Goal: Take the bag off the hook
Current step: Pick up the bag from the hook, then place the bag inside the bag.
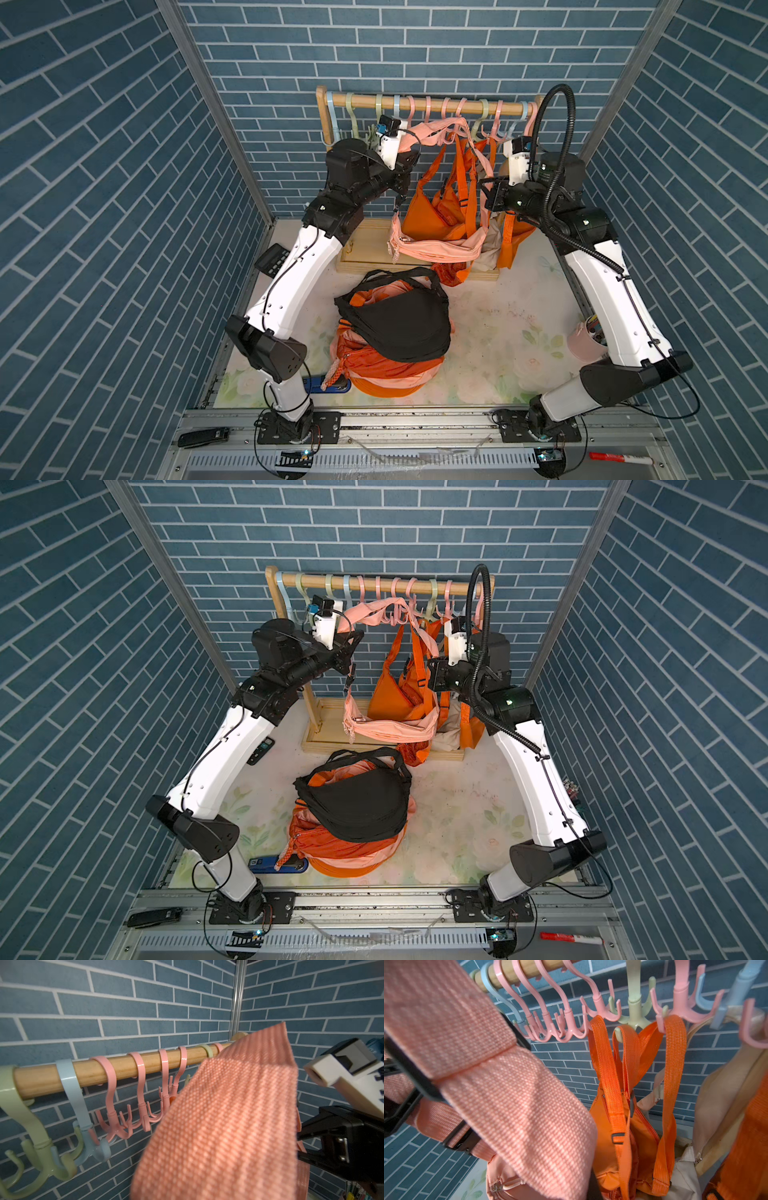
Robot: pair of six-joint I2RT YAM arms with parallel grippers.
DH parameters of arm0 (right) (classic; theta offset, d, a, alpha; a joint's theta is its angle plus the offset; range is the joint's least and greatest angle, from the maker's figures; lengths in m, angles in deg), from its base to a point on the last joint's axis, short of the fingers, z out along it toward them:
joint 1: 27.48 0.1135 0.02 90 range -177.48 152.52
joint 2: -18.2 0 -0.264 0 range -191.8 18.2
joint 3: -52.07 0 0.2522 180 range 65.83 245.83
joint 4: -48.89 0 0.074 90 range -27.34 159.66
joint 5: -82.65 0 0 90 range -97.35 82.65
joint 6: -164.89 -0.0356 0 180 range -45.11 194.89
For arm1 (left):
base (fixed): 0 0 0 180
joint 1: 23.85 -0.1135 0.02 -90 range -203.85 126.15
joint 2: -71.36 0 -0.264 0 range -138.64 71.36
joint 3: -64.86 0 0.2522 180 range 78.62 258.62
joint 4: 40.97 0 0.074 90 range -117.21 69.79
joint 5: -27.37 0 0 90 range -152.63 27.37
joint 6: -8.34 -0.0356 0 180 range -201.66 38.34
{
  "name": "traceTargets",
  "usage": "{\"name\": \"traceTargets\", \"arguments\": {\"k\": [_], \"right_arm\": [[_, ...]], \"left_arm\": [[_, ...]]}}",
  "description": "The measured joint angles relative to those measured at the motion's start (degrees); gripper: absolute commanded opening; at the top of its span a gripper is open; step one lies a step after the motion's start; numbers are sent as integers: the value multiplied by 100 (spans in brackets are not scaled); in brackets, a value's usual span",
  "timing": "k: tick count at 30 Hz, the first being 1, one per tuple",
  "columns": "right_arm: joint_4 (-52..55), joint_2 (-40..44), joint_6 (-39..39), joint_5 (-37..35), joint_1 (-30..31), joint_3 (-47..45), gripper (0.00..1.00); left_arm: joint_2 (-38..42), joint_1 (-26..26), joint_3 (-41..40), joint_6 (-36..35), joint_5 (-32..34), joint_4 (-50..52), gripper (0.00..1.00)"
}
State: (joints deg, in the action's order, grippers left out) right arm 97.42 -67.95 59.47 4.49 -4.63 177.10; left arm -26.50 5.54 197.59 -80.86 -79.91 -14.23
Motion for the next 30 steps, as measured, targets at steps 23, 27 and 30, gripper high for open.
{"name": "traceTargets", "arguments": {"k": [23, 27, 30], "right_arm": [[251, 2201, 50, -105, 1377, -1574, 0], [380, 2485, 50, -109, 1519, -1926, 0], [402, 2721, 83, -109, 1587, -2151, 0]], "left_arm": [[4006, 863, -3484, -428, 1045, 481, 0], [4478, 960, -3703, -337, 1121, 879, 0], [4806, 1014, -3829, -256, 1099, 1143, 0]]}}
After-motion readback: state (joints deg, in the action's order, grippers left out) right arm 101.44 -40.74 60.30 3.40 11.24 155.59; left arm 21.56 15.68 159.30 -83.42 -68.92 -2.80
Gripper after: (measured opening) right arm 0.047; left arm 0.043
